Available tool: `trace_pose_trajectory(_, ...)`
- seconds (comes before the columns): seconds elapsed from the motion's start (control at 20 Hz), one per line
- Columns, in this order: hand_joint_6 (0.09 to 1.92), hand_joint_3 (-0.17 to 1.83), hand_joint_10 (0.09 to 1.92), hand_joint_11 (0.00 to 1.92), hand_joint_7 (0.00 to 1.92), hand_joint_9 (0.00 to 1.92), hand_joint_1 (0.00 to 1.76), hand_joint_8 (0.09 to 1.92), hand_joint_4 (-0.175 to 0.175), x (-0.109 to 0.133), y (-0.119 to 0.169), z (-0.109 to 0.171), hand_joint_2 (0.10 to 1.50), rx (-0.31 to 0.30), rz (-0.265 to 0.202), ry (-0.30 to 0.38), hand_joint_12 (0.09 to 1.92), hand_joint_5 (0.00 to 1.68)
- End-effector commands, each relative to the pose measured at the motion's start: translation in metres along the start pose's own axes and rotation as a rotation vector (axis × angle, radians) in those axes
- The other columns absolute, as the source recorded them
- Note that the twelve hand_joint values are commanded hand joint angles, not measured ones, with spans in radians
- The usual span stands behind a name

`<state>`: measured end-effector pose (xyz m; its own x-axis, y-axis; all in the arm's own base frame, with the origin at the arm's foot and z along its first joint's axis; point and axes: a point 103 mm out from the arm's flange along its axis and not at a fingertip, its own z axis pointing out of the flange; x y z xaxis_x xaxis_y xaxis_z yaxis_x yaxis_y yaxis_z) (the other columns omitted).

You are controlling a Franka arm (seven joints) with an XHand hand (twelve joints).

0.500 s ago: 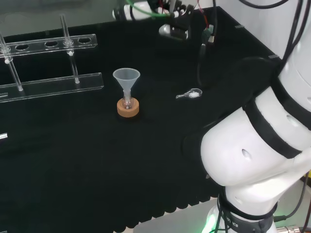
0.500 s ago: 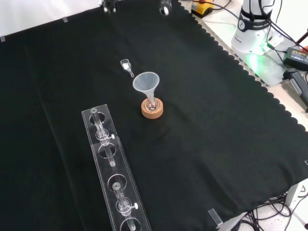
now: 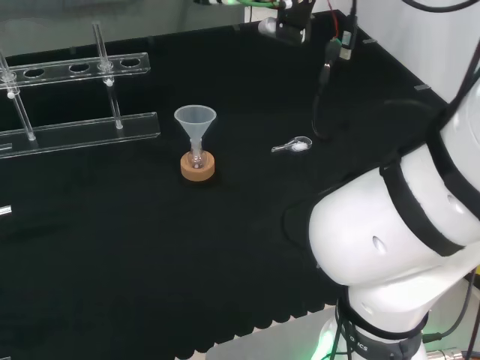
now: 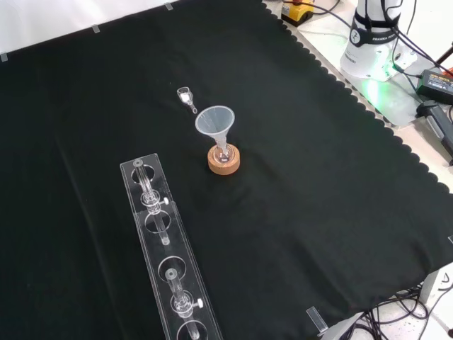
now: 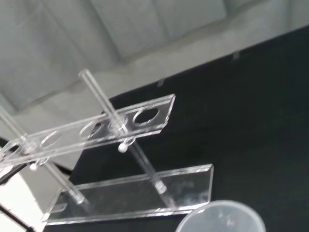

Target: Pick up the weighing funnel.

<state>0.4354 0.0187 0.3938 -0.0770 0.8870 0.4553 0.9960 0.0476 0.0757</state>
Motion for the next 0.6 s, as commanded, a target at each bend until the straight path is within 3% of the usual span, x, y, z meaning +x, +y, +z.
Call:
trace_pose_trajectory(0.05,0.09,0.01,0.9,0.56,0.24,0.4,0.49,0.68,-0.086,-0.034,-0.053,-0.033,0.69,-0.177,0.049,-0.273,1.42,0.27)
trace_pose_trajectory(0.3,0.09,0.01,0.74,0.77,0.45,0.68,0.58,0.78,-0.076,-0.089,-0.074,-0.022,0.71,-0.175,0.026,-0.465,1.28,0.5)
trace_pose_trajectory(0.6,0.11,0.01,0.71,0.74,0.47,0.68,0.59,0.77,-0.072,-0.182,-0.09,-0.016,0.71,-0.099,-0.03,-0.62,1.29,0.55)
